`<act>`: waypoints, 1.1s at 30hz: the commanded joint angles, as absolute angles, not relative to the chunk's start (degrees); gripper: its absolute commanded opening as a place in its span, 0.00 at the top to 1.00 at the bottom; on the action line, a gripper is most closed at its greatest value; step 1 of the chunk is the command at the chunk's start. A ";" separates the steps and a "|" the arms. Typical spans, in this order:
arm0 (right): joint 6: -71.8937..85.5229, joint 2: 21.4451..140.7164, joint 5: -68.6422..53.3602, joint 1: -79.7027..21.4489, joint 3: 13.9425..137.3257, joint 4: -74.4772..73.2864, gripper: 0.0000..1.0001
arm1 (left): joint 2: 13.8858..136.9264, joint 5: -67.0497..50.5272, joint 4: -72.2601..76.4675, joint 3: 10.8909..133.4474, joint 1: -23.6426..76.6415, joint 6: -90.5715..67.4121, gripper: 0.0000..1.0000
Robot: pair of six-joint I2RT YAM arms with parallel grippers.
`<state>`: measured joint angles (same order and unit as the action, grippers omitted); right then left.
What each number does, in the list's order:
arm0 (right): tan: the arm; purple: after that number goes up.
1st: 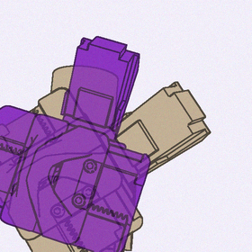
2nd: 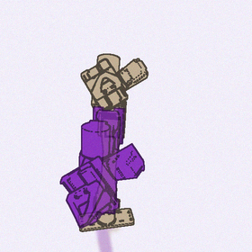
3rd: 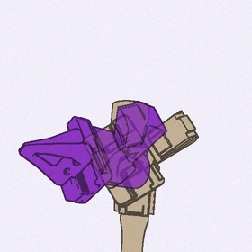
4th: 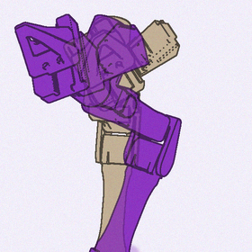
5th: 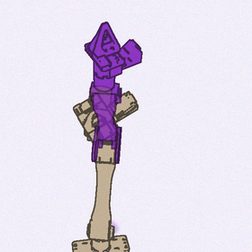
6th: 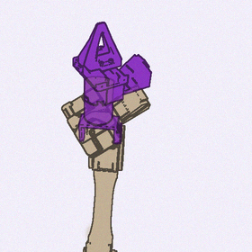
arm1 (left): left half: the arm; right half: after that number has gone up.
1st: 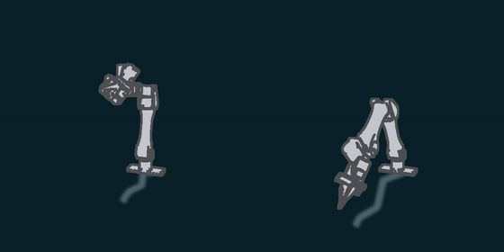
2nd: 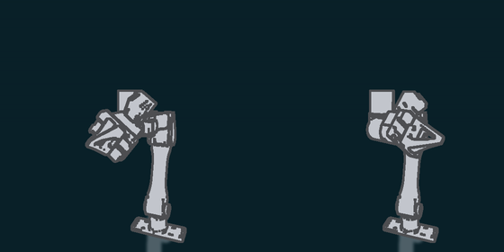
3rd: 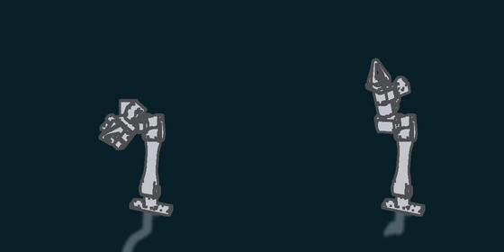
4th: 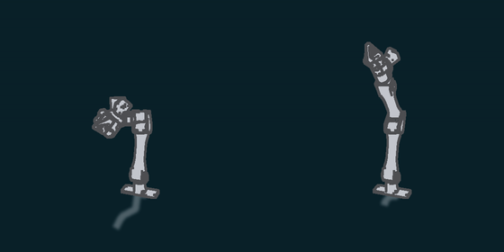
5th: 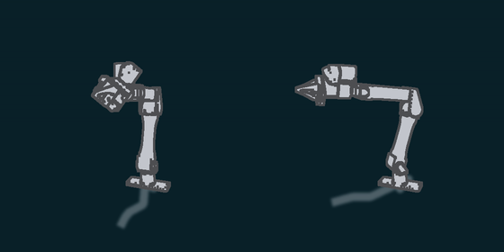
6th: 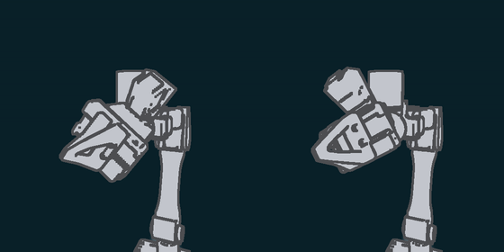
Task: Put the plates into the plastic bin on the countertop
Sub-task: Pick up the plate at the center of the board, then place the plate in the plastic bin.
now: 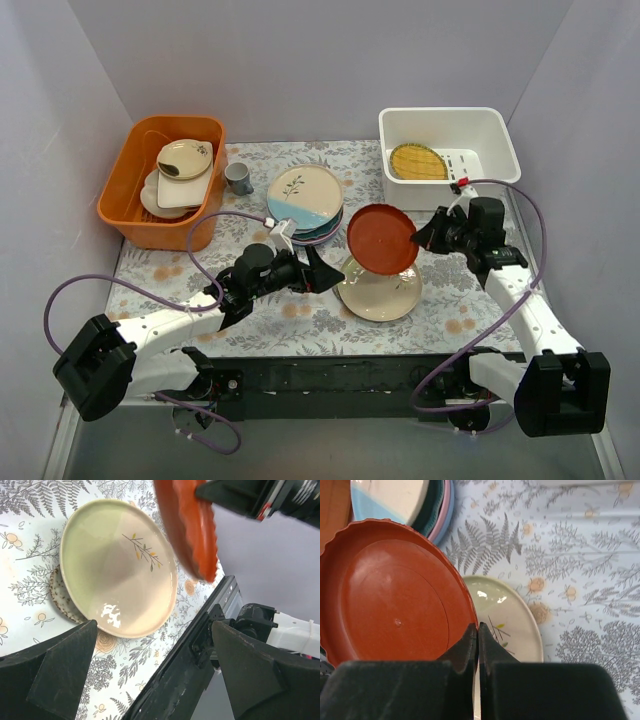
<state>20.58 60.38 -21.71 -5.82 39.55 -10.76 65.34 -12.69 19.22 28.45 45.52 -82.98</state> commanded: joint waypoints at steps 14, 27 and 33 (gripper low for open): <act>18.98 72.33 -19.78 -6.06 58.44 -9.84 0.99 | 65.22 -11.51 16.96 28.92 45.70 -81.39 0.02; 19.34 80.15 -18.37 -3.52 70.92 -10.63 0.99 | 65.48 -11.78 17.49 27.86 45.70 -81.39 0.02; 19.95 84.28 -19.16 -1.15 75.23 -10.46 0.99 | 66.36 -12.74 18.46 27.51 45.70 -81.83 0.02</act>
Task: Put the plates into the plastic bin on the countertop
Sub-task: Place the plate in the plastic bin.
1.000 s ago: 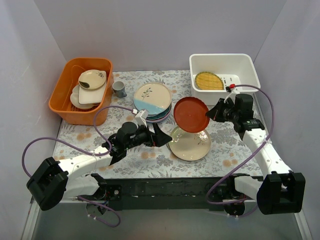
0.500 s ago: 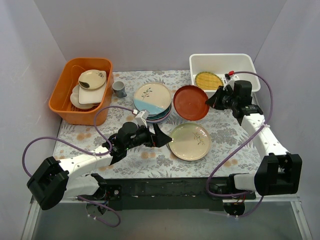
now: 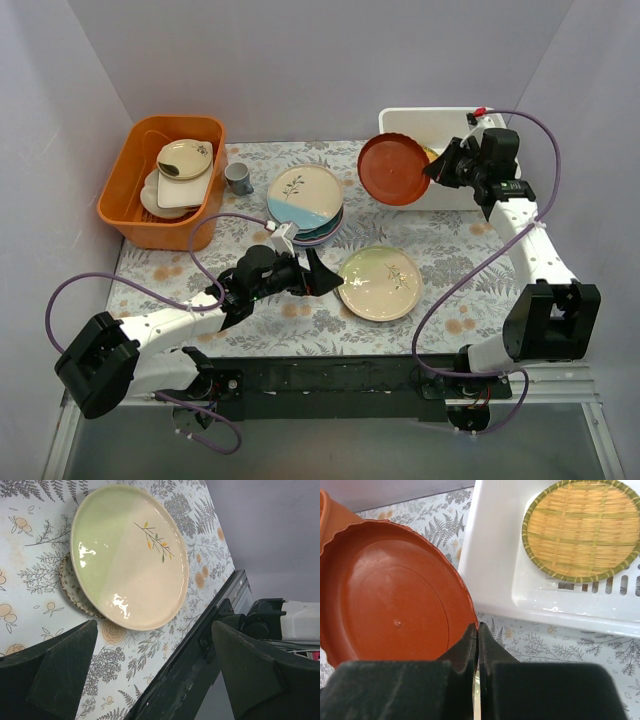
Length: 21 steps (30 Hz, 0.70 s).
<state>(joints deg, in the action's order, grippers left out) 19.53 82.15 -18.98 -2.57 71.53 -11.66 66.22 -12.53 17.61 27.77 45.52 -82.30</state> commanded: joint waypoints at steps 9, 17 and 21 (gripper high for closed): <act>21.44 88.85 -19.86 3.34 77.52 -8.27 0.99 | 66.45 -12.57 18.54 27.07 45.70 -81.56 0.02; 23.20 93.60 -19.51 6.41 83.57 -8.08 0.99 | 66.89 -12.13 18.72 26.63 45.70 -81.83 0.02; 23.47 97.11 -18.99 6.59 87.27 -8.79 0.99 | 67.06 -12.22 18.81 26.46 45.70 -81.83 0.02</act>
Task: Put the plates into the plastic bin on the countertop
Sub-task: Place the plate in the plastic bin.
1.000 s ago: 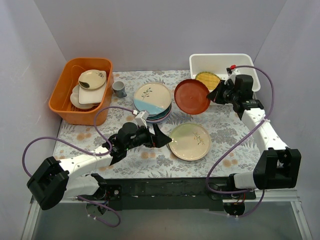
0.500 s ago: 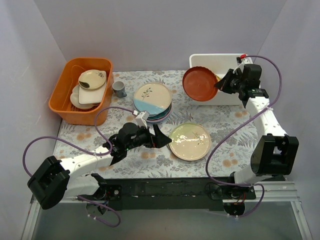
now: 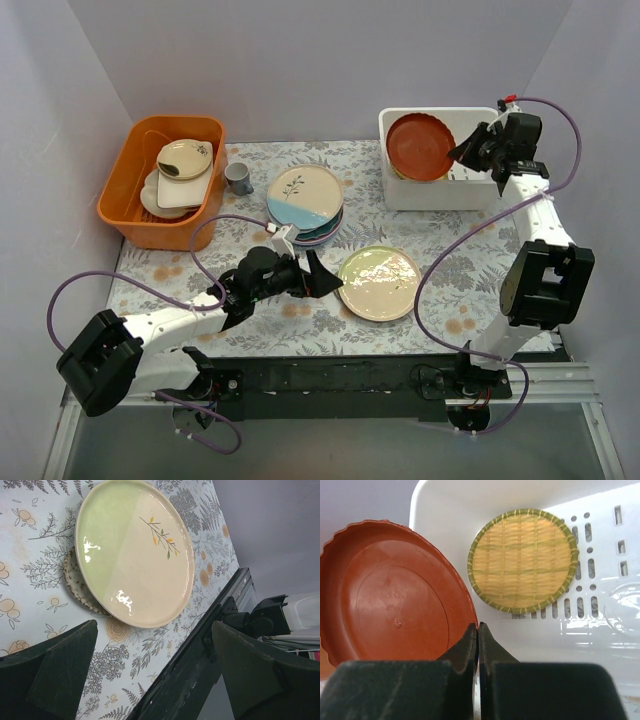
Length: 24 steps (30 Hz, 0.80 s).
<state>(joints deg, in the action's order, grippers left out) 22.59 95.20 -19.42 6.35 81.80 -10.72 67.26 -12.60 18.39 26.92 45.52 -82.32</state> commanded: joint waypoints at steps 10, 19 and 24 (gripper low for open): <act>23.91 100.63 -15.39 6.59 91.05 -8.53 0.99 | 67.67 -12.48 18.98 26.89 45.70 -81.30 0.02; 23.99 100.90 -11.43 6.59 91.84 -7.38 0.99 | 68.20 -12.74 18.81 27.16 45.70 -81.04 0.02; 23.82 101.34 -10.90 6.59 92.11 -7.47 0.99 | 68.03 -12.57 18.37 27.42 45.70 -80.68 0.02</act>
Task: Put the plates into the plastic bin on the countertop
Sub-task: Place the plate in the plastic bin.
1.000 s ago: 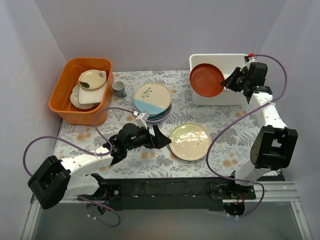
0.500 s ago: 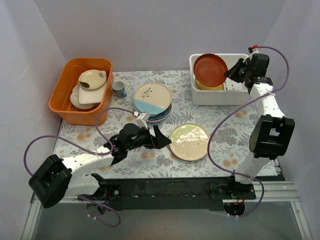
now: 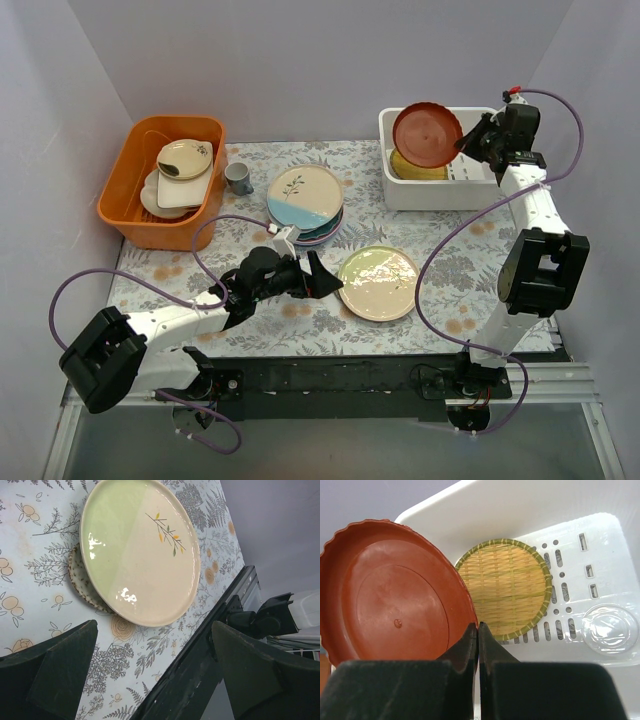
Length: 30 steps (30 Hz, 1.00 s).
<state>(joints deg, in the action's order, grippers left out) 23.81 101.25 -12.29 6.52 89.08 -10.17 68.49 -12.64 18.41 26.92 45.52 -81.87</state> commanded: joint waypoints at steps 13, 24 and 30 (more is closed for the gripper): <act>23.12 102.83 -7.03 5.45 87.37 -3.43 0.99 | 69.43 -13.01 17.93 28.30 45.70 -80.07 0.02; 21.89 109.42 -4.40 4.04 90.09 -3.78 0.99 | 69.08 -12.92 16.96 28.83 45.70 -79.45 0.02; 21.53 110.65 -2.81 3.78 90.00 -3.95 0.99 | 69.08 -12.75 16.43 29.18 45.70 -79.19 0.02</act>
